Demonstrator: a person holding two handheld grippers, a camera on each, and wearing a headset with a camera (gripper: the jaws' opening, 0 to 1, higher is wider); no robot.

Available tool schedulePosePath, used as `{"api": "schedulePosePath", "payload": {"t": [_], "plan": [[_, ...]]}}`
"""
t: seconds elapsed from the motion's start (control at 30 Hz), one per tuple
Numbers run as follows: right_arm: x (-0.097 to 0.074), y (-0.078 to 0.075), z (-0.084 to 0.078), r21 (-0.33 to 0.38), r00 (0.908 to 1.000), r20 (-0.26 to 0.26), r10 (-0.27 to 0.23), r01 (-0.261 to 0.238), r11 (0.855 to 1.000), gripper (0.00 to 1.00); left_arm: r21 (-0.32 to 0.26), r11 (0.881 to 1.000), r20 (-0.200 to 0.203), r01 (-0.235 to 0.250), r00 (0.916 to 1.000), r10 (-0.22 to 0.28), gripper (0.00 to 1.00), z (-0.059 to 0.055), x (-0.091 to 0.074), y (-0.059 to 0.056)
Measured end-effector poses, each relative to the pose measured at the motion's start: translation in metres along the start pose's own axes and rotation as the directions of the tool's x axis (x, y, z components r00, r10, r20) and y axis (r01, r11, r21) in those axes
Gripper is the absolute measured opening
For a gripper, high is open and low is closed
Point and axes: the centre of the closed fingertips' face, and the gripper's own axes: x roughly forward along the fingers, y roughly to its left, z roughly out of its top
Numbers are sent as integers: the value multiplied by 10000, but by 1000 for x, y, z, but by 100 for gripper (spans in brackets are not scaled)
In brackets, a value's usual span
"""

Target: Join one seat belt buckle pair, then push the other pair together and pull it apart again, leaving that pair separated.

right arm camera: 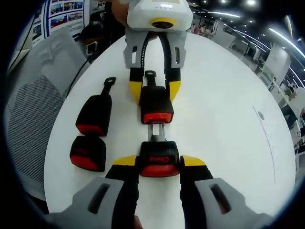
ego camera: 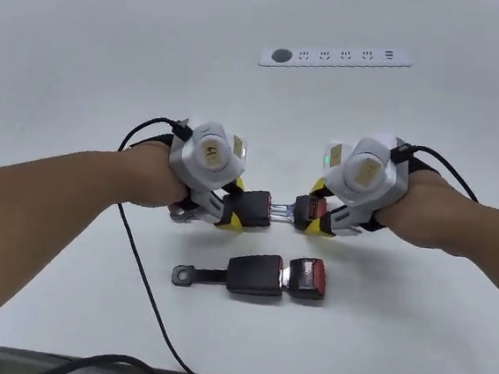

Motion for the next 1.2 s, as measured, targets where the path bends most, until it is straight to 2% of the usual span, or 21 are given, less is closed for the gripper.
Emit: {"api": "schedulePosePath", "payload": {"t": [0.23, 0.47, 0.7, 0.93, 1.2], "plan": [[6, 0, 7, 291, 9988, 446, 216, -229, 9993, 32, 40, 10000, 36, 9, 10000, -9, 32, -3, 2, 2], [7, -1, 7, 425, 9972, 639, 400, -428, 9982, 31, 271, 9996, -118, 109, 9999, -106, 32, -2, 0, 3], [10, 0, 13, 252, 9972, 614, 427, -443, 9987, 30, 488, 9984, -277, 302, 9992, -289, 31, 4, 0, -3], [18, 0, 22, 314, 9961, 758, 451, -476, 9984, 30, 460, 9985, -148, 307, 9994, -301, 31, 4, 0, -4], [18, 0, 22, 387, 9964, 735, 428, -457, 9982, 30, 495, 9981, -201, 363, 9992, -353, 31, 5, 0, -5]]}}
